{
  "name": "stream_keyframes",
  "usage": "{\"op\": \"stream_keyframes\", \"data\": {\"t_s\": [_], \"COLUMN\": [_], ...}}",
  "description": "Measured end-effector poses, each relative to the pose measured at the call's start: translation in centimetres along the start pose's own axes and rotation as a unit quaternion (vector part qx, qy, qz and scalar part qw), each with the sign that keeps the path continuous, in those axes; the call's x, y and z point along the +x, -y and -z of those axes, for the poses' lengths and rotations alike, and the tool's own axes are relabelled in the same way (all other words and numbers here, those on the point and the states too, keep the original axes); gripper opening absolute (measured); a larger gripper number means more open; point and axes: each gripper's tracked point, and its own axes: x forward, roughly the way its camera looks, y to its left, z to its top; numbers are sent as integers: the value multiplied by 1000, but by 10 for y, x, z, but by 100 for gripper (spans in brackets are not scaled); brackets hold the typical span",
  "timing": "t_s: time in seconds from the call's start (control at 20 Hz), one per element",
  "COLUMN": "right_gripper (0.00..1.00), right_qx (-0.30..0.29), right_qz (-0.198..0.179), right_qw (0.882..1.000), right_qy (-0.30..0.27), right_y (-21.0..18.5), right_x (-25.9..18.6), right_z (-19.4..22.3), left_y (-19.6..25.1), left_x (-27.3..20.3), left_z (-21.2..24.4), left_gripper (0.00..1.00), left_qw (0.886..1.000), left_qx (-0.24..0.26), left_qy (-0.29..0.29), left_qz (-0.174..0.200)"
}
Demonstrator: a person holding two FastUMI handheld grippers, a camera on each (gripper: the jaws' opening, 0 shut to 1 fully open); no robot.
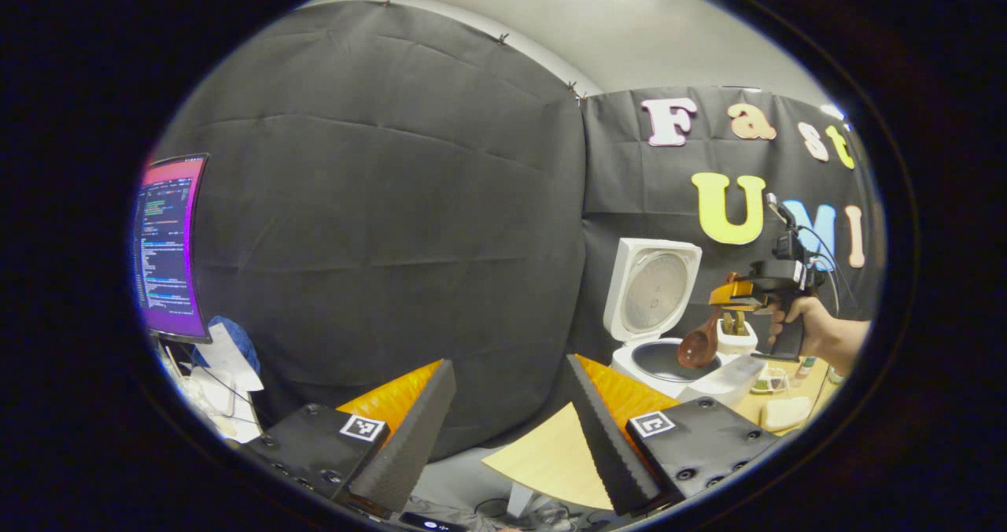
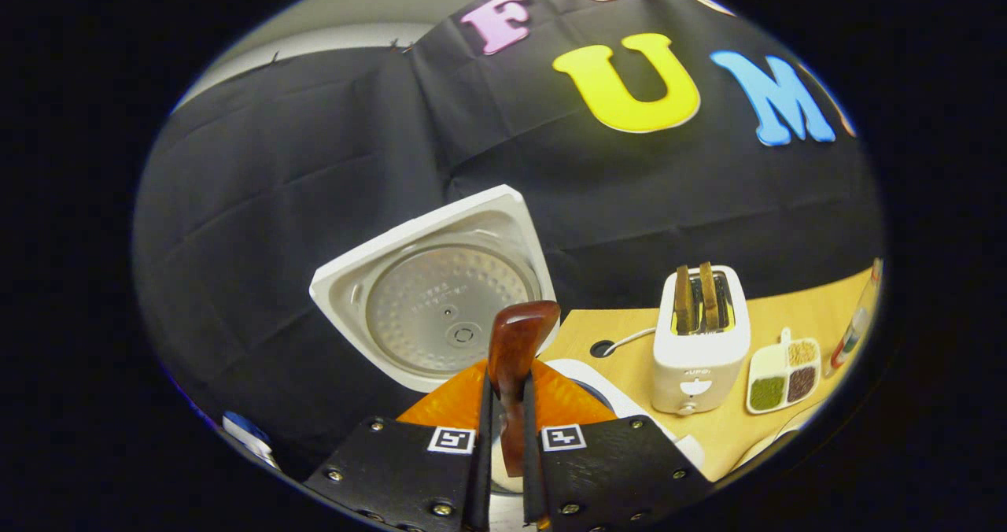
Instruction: Close the left gripper, press the button to open the rice cooker; take a wooden spoon from the chopstick holder with the right hand, scoop a spoonful of rice and pour it into the rice cooker, then put the wooden spoon back into the chopstick holder.
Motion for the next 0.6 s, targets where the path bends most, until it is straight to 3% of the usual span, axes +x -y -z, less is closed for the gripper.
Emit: {"op": "stream_keyframes", "data": {"t_s": [0.05,0.25,0.6], "right_gripper": [17,17,17], "right_qx": [26,95,132], "right_qz": [-6,-32,-35], "right_qw": [1000,995,990], "right_qy": [1,3,35], "right_y": [1,4,35], "right_x": [-4,-29,-92], "right_z": [-4,-19,-47], "left_y": [4,19,75], "left_x": [0,-2,3], "left_z": [-2,-16,-39], "left_gripper": [94,97,94], "left_qw": [1000,1000,997], "left_qx": [0,2,2], "left_qy": [2,12,33], "left_qz": [5,25,73]}}
